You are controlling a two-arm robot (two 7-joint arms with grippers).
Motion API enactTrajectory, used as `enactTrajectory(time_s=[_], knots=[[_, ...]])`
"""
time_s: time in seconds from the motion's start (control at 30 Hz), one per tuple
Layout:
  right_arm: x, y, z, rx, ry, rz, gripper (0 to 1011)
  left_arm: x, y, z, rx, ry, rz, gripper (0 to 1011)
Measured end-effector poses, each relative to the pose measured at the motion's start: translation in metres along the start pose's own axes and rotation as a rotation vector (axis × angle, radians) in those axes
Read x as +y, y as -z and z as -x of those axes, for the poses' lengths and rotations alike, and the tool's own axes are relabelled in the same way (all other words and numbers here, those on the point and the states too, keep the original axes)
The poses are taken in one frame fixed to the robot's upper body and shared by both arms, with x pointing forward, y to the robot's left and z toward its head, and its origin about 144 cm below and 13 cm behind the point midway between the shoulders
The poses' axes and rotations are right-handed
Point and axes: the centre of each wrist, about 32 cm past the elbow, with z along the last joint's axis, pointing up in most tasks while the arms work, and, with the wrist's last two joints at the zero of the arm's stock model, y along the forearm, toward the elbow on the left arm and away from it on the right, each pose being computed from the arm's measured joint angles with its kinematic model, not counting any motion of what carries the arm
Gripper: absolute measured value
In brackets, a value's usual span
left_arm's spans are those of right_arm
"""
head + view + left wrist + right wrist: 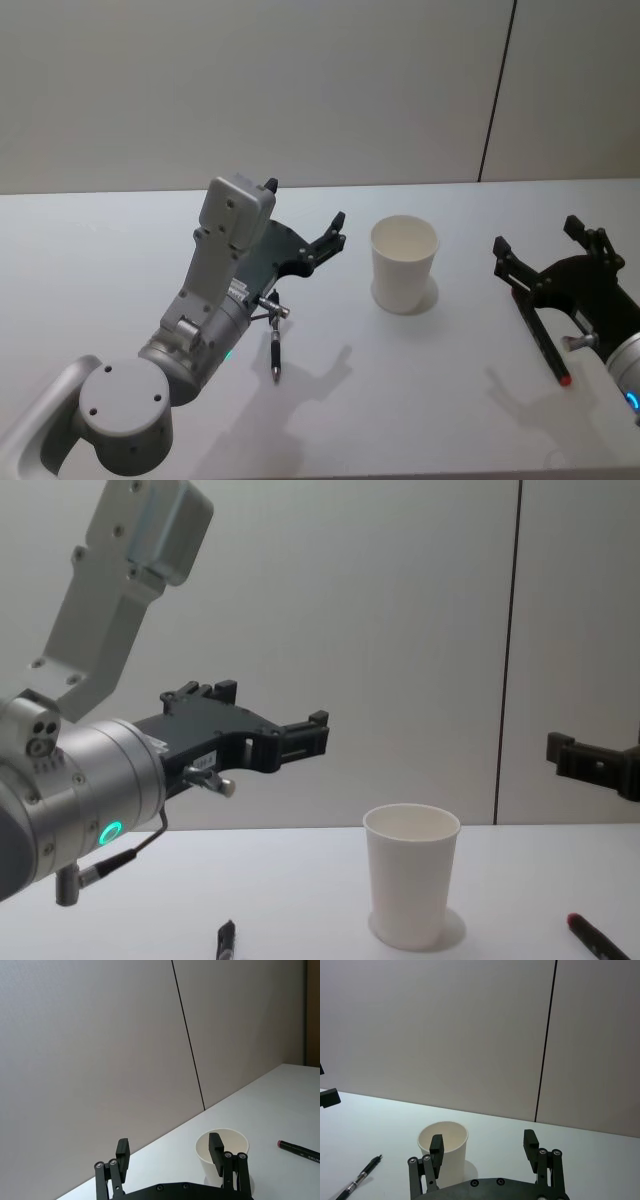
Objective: Place the pen into the pen holder.
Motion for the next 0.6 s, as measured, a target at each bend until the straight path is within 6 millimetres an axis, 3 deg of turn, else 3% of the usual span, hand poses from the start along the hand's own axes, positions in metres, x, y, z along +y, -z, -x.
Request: enactTrajectory(time_s=[0.6], knots=[[0.0,0.0,0.0,0.0,0.0,0.0,1001,0.0,0.0,0.0,0.0,0.0,0.0,1004]])
